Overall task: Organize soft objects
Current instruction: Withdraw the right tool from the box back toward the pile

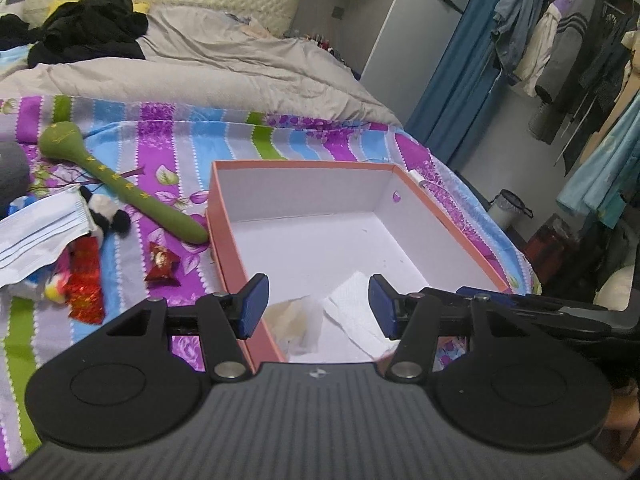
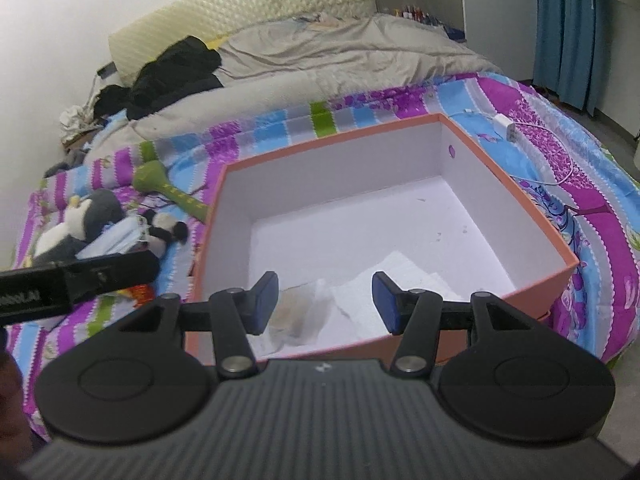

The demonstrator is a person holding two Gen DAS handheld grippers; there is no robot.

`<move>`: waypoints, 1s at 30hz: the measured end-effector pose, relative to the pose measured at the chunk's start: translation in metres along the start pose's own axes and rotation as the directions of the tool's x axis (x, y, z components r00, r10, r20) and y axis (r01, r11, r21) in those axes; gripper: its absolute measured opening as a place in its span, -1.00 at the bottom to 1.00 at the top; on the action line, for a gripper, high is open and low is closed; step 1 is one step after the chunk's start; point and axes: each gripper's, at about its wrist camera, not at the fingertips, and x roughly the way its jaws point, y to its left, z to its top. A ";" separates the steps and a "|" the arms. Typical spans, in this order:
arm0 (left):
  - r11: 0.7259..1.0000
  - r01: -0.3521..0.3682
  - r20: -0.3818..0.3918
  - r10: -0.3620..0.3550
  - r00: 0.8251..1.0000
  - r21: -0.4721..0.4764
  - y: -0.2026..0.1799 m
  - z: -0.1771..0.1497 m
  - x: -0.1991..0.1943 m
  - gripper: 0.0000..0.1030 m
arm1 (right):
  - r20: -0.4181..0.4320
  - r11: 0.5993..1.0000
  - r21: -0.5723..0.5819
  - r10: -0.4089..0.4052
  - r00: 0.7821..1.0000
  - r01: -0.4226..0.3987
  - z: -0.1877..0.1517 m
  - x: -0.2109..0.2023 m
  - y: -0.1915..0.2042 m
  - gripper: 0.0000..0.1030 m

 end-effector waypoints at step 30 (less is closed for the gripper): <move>0.987 -0.128 0.097 0.137 0.986 -0.092 0.067 -0.096 -0.159 0.19 | 0.022 0.983 -0.066 0.172 0.985 -0.170 -0.092 -0.081 0.107 0.06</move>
